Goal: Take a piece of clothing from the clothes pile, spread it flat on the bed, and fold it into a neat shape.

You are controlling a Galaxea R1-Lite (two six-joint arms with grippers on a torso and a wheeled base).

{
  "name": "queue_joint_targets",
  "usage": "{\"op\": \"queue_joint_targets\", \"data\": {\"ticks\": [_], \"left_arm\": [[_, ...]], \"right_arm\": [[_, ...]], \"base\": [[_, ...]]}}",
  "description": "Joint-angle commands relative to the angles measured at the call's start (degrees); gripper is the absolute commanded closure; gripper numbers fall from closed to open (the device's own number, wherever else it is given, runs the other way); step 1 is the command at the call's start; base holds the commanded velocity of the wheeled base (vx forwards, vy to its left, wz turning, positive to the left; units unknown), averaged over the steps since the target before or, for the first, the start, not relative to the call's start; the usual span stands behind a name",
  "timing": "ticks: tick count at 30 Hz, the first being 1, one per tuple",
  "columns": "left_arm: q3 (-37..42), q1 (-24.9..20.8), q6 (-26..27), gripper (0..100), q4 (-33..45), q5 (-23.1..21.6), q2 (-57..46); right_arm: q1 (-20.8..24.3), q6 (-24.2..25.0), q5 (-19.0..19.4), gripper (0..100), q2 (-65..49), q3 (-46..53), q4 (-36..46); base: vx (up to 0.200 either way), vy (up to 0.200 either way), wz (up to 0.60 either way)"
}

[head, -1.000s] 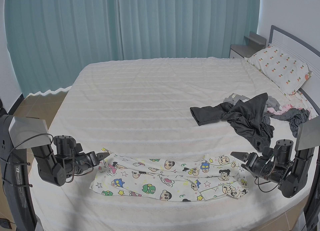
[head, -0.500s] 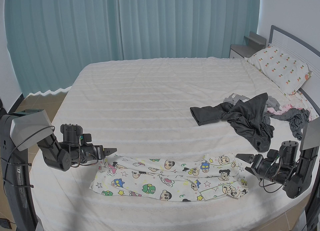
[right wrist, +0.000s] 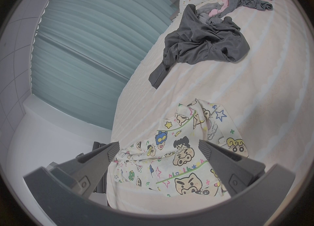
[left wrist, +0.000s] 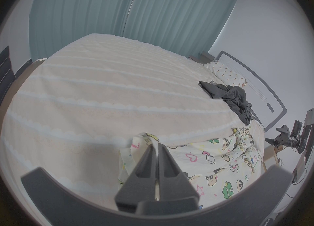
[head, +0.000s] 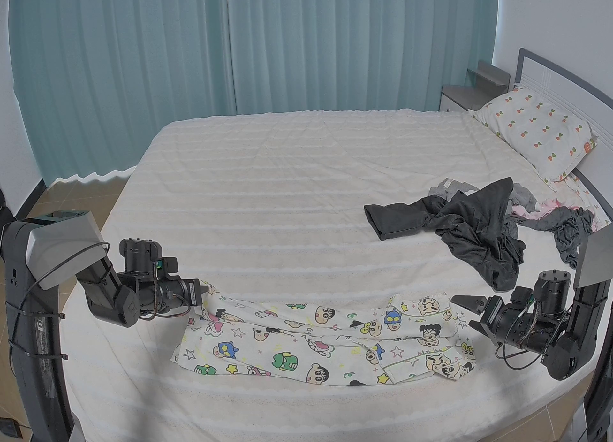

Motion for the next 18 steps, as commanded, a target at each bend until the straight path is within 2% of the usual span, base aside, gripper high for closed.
{"op": "queue_joint_targets", "data": {"ticks": [1,12,18], "left_arm": [[-1.1,0.0,-0.1,100,-0.1,0.1,-1.4],[-4.7,0.1,-1.8,100,-1.0,0.1,-2.1],[-5.3,0.4,-2.9,100,-6.8,0.2,-0.4]], "right_arm": [[0.0,0.0,0.0,0,0.2,0.0,-0.6],[0.0,0.0,0.0,0,0.3,-0.1,-0.6],[0.1,-0.3,-0.1,0,1.0,-0.1,-0.6]], "base": [[0.000,0.000,0.00],[0.000,0.000,0.00],[0.000,0.000,0.00]]}}
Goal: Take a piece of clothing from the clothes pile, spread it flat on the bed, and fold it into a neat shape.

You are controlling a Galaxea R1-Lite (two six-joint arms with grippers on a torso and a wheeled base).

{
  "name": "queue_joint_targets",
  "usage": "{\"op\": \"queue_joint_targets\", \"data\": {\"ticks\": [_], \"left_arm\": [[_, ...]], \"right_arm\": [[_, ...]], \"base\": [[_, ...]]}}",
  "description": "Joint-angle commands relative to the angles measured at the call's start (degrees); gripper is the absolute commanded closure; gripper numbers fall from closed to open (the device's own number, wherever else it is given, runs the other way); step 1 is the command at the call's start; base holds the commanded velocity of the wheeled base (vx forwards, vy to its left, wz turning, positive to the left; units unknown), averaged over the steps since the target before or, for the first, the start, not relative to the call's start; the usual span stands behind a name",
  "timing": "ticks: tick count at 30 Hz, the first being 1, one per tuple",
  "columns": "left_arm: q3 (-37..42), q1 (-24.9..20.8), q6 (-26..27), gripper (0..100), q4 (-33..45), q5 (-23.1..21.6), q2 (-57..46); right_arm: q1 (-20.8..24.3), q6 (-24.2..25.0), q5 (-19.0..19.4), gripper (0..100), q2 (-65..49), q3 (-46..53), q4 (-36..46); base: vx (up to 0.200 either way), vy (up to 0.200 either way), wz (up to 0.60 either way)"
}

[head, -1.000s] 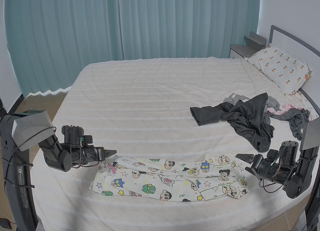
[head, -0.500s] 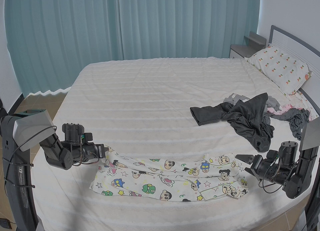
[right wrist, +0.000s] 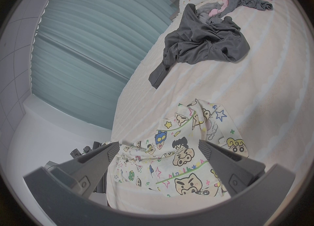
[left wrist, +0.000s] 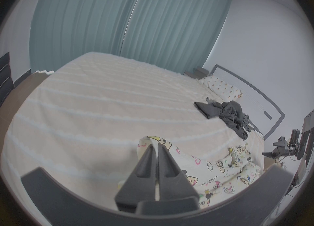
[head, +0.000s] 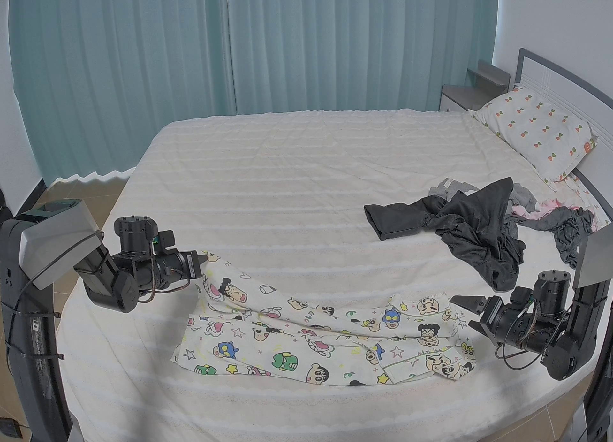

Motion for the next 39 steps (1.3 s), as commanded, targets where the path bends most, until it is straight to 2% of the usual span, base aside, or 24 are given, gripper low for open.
{"op": "queue_joint_targets", "data": {"ticks": [1,9,14,18,19,22,29,37,38,39], "left_arm": [[0.1,0.4,-0.7,100,-3.2,0.0,1.9],[7.7,2.2,-0.4,100,-9.8,-0.9,2.6],[14.7,4.0,-0.1,100,-14.7,-3.7,2.7],[17.1,4.6,0.7,100,-14.5,-3.9,2.8],[19.0,4.9,3.7,100,-14.2,-4.0,3.6],[20.4,5.0,7.9,100,-14.1,-3.9,5.3],[22.1,4.8,11.9,100,-12.9,-2.8,7.1],[22.1,4.7,12.9,100,-10.5,-1.4,7.1],[22.1,4.8,12.9,0,-10.4,-1.3,7.1],[22.1,4.7,12.9,0,-10.0,-1.3,7.0]], "right_arm": [[0.1,-0.5,0.0,0,0.8,0.0,-0.6],[0.1,-0.7,0.1,0,0.8,0.0,-0.6],[0.1,-0.7,0.1,0,0.8,0.1,-0.6],[0.1,-0.7,0.1,0,1.0,0.0,-0.6],[0.1,-0.7,0.1,0,1.1,0.0,-0.6],[0.3,-0.7,0.1,0,1.2,0.0,-0.6],[0.6,-0.9,0.0,0,1.6,0.1,-0.6],[0.8,-1.6,0.1,0,2.2,0.2,-0.6],[0.9,-1.7,0.1,0,2.3,0.1,-0.6],[1.1,-1.7,-0.1,0,2.3,0.2,-0.6]], "base": [[0.000,0.000,0.00],[0.000,0.000,0.00],[0.000,0.000,0.00],[0.000,0.000,0.00],[0.000,0.000,0.00],[0.000,0.000,0.00],[0.000,0.000,0.00],[0.000,0.000,0.00],[0.000,0.000,0.00],[0.000,0.000,0.00]]}}
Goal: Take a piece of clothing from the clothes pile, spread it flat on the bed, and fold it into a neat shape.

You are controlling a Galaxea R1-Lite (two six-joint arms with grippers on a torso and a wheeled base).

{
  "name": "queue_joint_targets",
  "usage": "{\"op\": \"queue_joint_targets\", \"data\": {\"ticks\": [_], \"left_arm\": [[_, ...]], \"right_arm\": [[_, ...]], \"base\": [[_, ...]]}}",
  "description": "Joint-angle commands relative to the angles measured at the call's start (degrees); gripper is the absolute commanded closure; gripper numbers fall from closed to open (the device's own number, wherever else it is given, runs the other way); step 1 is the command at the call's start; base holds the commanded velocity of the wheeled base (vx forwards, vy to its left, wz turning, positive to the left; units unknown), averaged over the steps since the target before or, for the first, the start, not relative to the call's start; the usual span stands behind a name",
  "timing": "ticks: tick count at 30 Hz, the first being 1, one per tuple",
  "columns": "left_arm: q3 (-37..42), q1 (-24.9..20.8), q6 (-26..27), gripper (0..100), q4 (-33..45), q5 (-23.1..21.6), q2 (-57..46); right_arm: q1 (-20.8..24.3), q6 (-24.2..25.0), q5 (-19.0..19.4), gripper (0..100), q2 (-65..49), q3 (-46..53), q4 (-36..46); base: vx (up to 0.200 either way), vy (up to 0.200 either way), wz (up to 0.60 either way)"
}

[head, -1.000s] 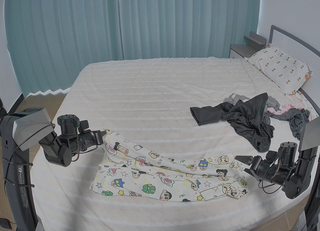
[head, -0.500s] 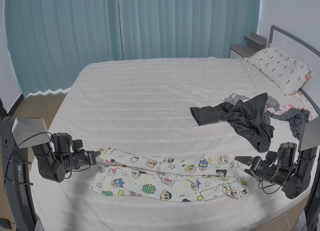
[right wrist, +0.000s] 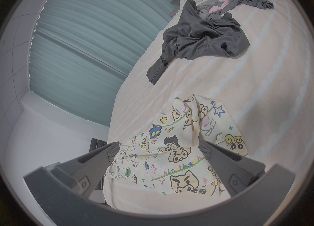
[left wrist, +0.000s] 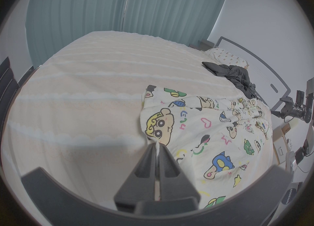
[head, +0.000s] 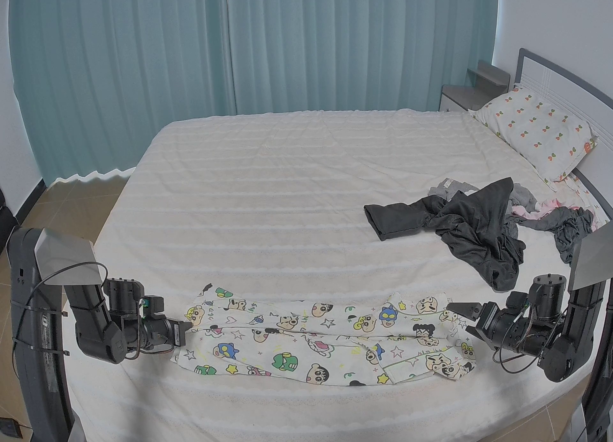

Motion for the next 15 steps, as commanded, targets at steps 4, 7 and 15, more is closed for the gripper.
{"op": "queue_joint_targets", "data": {"ticks": [4,7,15], "left_arm": [[1.9,0.2,0.1,0,0.3,-0.1,-0.4],[3.1,1.9,-0.1,0,0.7,-0.6,-3.7],[4.2,2.7,-0.6,0,1.4,-0.6,-8.0]], "right_arm": [[0.4,0.0,-0.1,0,0.5,0.1,-0.6],[0.3,0.0,-0.1,0,0.4,0.1,-0.6],[0.3,0.0,-0.2,0,0.3,0.1,-0.6]], "base": [[0.000,0.000,0.00],[0.000,0.000,0.00],[0.000,0.000,0.00]]}}
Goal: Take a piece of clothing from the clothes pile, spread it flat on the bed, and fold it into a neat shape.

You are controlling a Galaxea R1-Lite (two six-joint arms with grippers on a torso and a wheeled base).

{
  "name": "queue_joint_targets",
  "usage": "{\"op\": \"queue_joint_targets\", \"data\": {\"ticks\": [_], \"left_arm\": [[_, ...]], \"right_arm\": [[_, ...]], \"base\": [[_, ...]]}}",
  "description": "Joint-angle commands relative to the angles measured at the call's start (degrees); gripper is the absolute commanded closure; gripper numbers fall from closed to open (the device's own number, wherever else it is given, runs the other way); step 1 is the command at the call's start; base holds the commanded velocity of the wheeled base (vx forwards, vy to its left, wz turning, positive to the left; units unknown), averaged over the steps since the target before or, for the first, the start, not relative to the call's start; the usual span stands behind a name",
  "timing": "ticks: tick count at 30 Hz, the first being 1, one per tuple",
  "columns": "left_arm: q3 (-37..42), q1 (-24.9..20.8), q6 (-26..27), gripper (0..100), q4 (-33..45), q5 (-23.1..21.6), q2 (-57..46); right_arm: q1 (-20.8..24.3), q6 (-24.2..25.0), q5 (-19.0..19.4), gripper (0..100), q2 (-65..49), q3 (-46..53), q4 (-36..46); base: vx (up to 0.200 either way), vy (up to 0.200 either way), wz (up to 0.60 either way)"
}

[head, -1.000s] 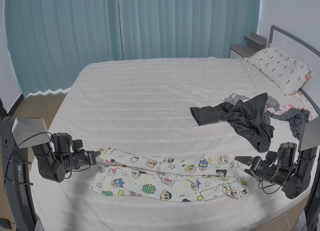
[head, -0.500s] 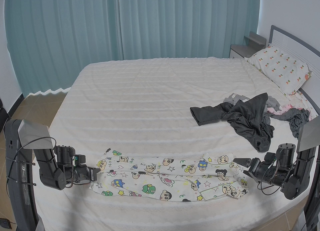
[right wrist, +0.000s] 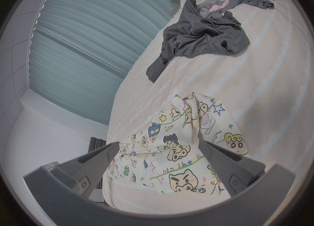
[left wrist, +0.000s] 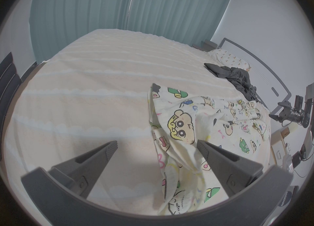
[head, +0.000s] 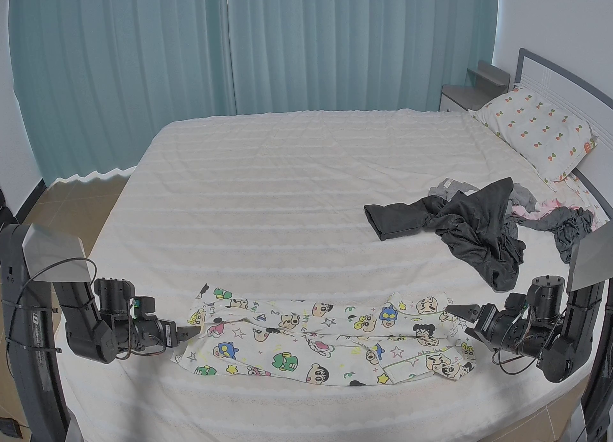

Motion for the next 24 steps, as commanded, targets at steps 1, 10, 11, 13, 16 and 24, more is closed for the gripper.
{"op": "queue_joint_targets", "data": {"ticks": [1,10,11,13,16,24], "left_arm": [[0.0,0.9,-0.5,0,1.4,0.0,-5.1],[-5.6,-1.0,-6.7,0,10.0,0.2,-8.9],[-6.0,-1.7,-6.7,0,10.5,0.5,-8.6],[-6.4,-3.3,-6.7,0,11.7,0.6,-8.0],[-8.3,-6.2,-6.4,0,14.6,3.7,-5.1],[-14.2,-9.5,-3.7,0,16.8,11.0,2.2]], "right_arm": [[0.0,0.0,-0.1,0,-0.1,0.0,-0.6],[0.0,0.0,-0.1,0,-0.2,-0.1,-0.6],[0.0,0.0,-0.1,0,-0.2,-0.1,-0.6],[0.0,0.0,-0.1,0,-0.2,-0.1,-0.6],[0.0,0.0,-0.1,0,-0.2,0.0,-0.6],[0.0,0.0,-0.1,0,-0.3,0.0,-0.6]], "base": [[0.000,0.000,0.00],[0.000,0.000,0.00],[0.000,0.000,0.00],[0.000,0.000,0.00],[0.000,0.000,0.00],[0.000,0.000,0.00]]}}
